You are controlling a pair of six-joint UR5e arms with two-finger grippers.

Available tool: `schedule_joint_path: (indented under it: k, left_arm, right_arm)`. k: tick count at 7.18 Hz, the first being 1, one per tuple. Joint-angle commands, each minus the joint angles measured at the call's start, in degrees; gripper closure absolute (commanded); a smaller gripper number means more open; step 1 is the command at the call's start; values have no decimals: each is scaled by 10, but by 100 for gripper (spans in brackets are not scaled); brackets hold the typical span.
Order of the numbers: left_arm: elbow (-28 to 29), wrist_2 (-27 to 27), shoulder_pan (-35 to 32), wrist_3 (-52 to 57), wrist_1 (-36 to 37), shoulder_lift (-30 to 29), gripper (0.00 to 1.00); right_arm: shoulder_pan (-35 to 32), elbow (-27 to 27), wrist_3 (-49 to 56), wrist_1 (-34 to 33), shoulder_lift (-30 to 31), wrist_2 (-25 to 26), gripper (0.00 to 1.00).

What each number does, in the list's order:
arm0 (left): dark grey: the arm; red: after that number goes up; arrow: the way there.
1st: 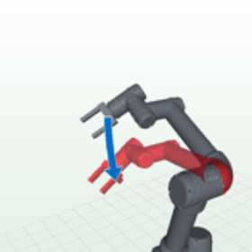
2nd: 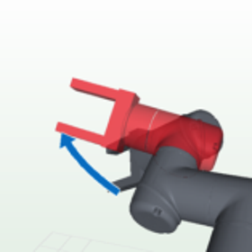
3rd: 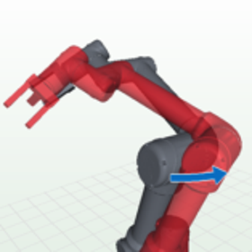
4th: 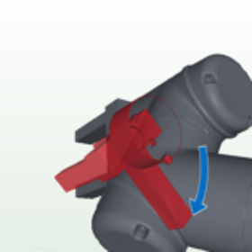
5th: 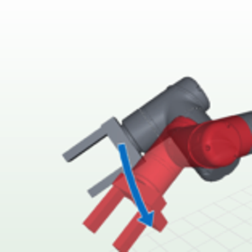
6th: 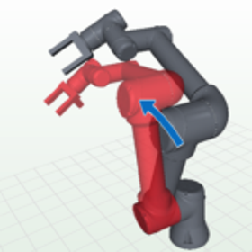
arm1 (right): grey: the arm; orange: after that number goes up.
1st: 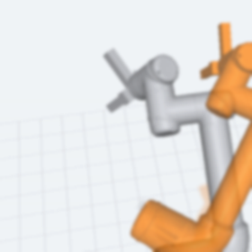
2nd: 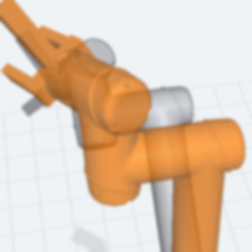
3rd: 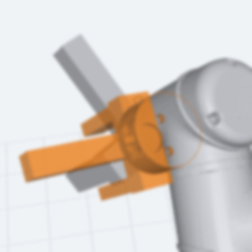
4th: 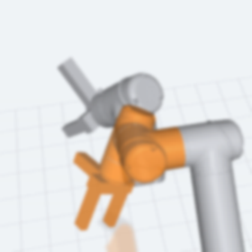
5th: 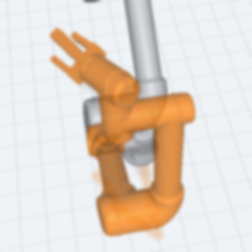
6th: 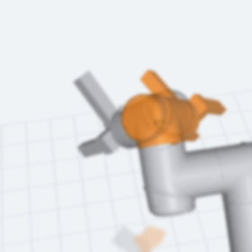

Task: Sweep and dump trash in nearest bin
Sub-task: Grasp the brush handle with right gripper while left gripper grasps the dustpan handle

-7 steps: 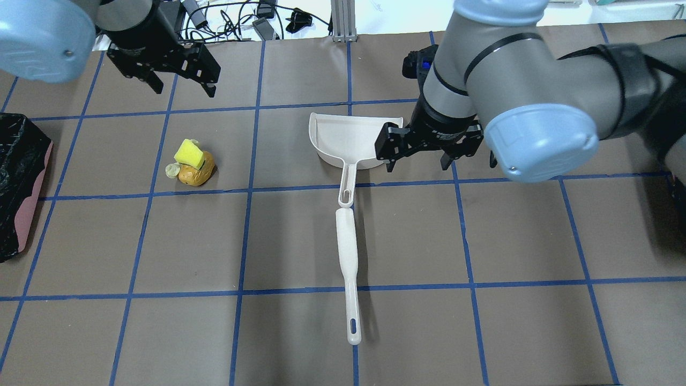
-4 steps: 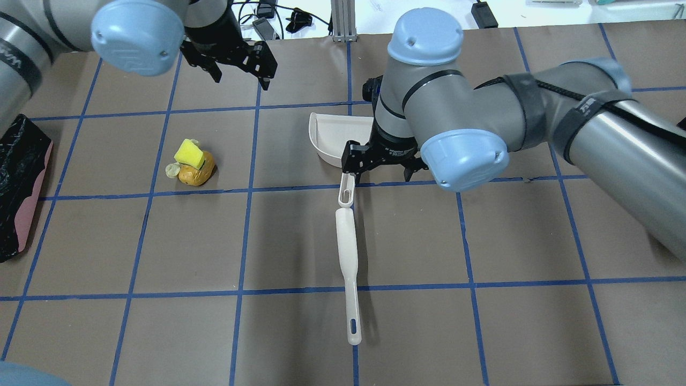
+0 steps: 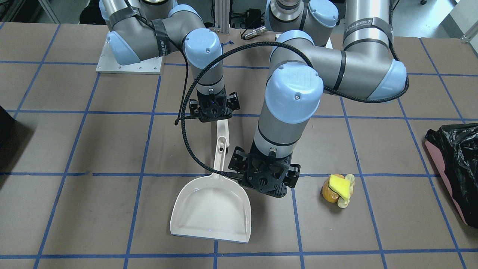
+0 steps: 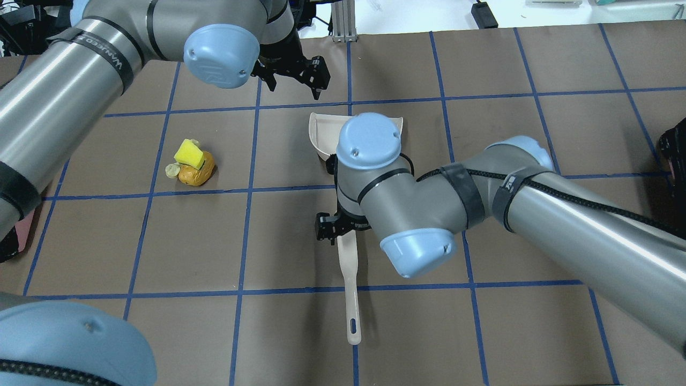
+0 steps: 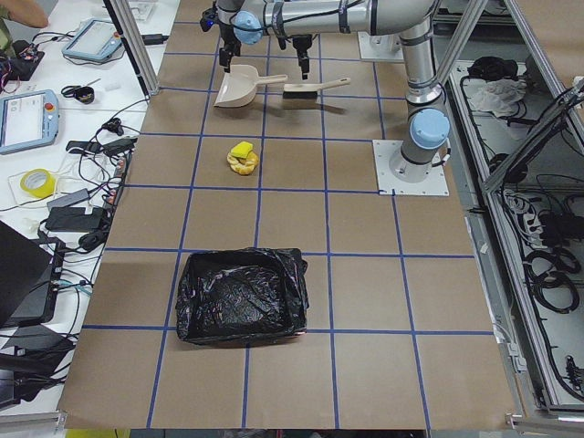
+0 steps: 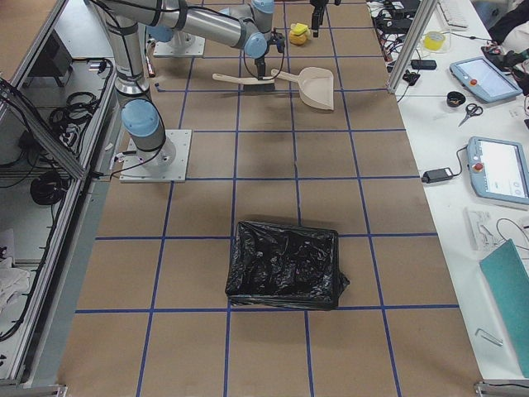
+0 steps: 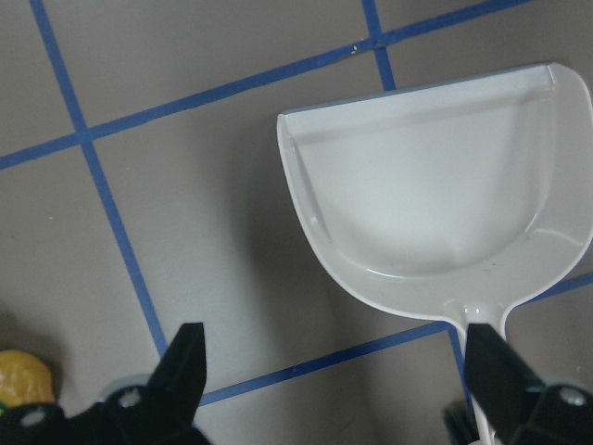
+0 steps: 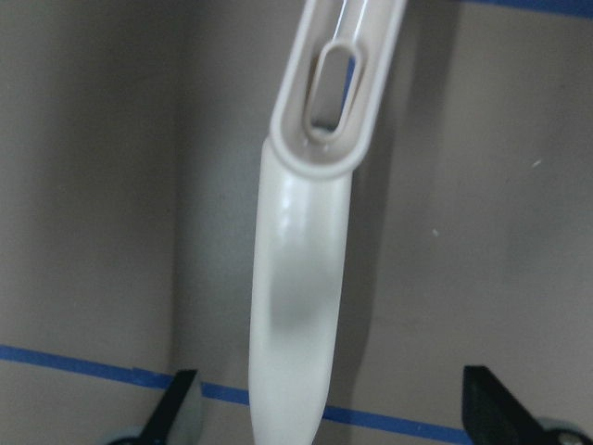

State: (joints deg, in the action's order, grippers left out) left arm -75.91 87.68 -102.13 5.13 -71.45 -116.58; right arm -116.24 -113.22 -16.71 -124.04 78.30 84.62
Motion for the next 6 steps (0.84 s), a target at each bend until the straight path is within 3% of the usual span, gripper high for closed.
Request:
schedule_joint_path:
  k: [1, 4, 6]
  left_arm:
    - [-1, -16, -25, -9, 4, -27, 0]
    - [-41, -15, -71, -18, 6, -48, 0]
    - [-77, -19, -83, -21, 5, -49, 0]
  right_arm:
    - [-16, -51, -3, -29, 30, -1, 0]
    - [-65, -65, -41, -31, 20, -7, 3]
    - [-70, -72, -40, -29, 21, 4, 18]
